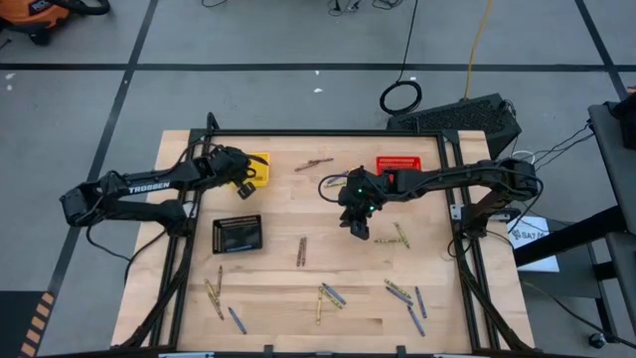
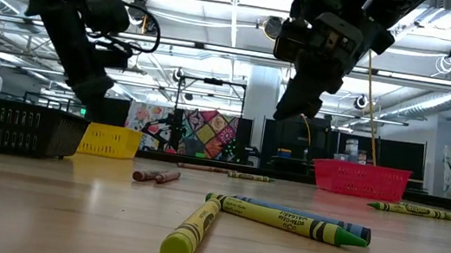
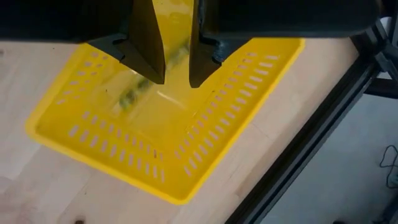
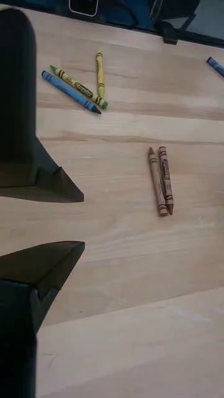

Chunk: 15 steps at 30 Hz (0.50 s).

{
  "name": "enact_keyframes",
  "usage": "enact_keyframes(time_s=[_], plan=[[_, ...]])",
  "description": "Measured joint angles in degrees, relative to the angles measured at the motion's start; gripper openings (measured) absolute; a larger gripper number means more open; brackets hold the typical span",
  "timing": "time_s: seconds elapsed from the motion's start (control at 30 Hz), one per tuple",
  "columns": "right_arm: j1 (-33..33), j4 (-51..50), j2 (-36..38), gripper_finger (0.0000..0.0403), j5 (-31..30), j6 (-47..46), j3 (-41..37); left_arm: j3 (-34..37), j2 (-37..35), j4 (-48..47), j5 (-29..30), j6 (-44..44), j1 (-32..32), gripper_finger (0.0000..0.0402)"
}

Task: Sort crayons
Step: Put the green crayon into the yellow bin, then put the brown crayon into the red bin

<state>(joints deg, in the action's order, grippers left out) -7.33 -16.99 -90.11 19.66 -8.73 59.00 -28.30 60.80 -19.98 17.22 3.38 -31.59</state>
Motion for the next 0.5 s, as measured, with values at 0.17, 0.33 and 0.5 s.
enact_keyframes(time_s=[0.17, 0.33, 0.5], plan=[[0.00, 0.32, 0.01, 0.0098, -0.02, 3.59, 0.00, -2.70, -0.04, 0.04, -0.01, 0.00, 0.48, 0.0073], [0.00, 5.43, 0.01, 0.0098, -0.04, 6.25, 0.00, -6.13, -0.07, -0.03, -2.28, -0.02, 2.33, 0.0073], [0.21, 6.73, 0.08, 0.0098, -1.64, 0.28, 0.04, -8.89, -0.07, -0.74, -6.09, -0.02, 6.00, 0.0073]])
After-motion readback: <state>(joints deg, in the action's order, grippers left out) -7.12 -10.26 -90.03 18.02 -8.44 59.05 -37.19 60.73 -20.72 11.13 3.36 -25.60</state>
